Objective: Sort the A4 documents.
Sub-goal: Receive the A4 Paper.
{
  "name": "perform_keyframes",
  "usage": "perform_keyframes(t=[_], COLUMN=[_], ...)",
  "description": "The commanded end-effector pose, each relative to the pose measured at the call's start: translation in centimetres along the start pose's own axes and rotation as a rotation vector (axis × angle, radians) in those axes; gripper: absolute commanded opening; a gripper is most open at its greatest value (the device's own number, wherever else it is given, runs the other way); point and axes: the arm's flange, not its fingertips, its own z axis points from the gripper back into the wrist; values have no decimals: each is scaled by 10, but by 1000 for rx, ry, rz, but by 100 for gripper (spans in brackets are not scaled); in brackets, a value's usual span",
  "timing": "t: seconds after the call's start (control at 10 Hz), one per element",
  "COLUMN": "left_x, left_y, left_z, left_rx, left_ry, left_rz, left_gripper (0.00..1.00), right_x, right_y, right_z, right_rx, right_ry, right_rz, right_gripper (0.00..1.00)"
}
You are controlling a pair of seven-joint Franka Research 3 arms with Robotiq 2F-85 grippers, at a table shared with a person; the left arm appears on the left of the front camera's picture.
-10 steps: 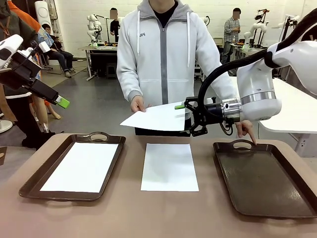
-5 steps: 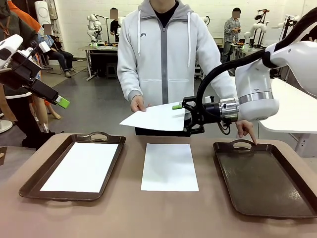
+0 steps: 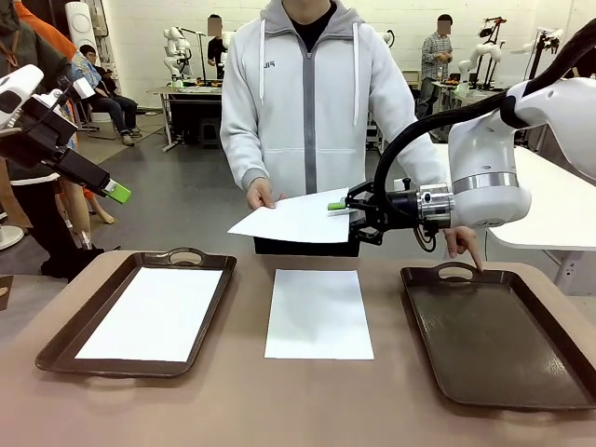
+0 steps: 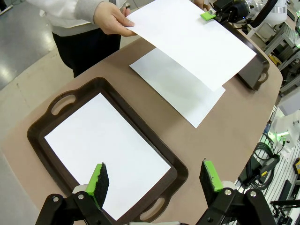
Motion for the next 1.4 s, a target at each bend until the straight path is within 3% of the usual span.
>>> perform_keyframes(t=[0.0,0.3,1.3], left_x=[-1,-1,-1], left_y=[0,0,0], left_z=[0,0,0], left_rx=[6,6,6], left_ry=[1,1,1], left_rz=[-3,-3,-3], left_gripper=[100,100,100], right_x=[5,4,0], right_y=[-2,-4,-4], right_z=[-5,-11,-5], right_rx=[30,30,-1], right_ry=[-33,-31,1], right_rz=[11,8,4], right_gripper=[25,0,0])
